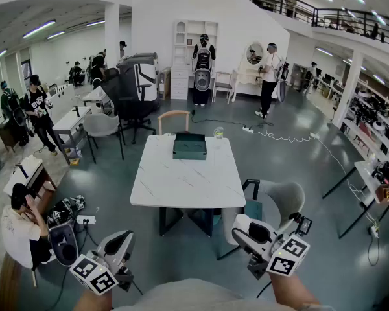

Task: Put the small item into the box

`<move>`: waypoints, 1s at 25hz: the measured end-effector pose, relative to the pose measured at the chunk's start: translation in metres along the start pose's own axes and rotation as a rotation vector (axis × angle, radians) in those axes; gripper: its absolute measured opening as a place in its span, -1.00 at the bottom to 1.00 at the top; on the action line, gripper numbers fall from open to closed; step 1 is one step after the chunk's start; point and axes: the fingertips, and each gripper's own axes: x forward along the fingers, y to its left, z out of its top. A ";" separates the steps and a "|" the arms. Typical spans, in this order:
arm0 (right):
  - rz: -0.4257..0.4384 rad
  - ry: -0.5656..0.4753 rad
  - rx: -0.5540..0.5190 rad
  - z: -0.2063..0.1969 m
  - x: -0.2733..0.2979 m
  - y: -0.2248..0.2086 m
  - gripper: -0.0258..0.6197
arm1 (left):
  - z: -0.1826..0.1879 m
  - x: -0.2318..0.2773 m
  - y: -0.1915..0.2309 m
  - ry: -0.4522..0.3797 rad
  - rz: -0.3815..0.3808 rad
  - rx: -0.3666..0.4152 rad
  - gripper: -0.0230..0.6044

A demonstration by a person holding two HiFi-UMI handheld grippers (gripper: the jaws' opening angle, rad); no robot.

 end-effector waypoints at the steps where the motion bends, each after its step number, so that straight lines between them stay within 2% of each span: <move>1: 0.002 0.002 0.000 0.000 0.001 0.000 -0.41 | -0.001 0.000 0.000 0.000 0.000 -0.002 -0.91; 14: 0.004 0.015 -0.012 0.000 0.005 -0.012 -0.41 | -0.006 0.013 -0.001 0.008 -0.002 -0.012 -0.91; 25: 0.015 0.013 0.014 0.010 -0.025 -0.039 -0.41 | -0.015 0.047 -0.031 0.005 -0.015 -0.012 -0.91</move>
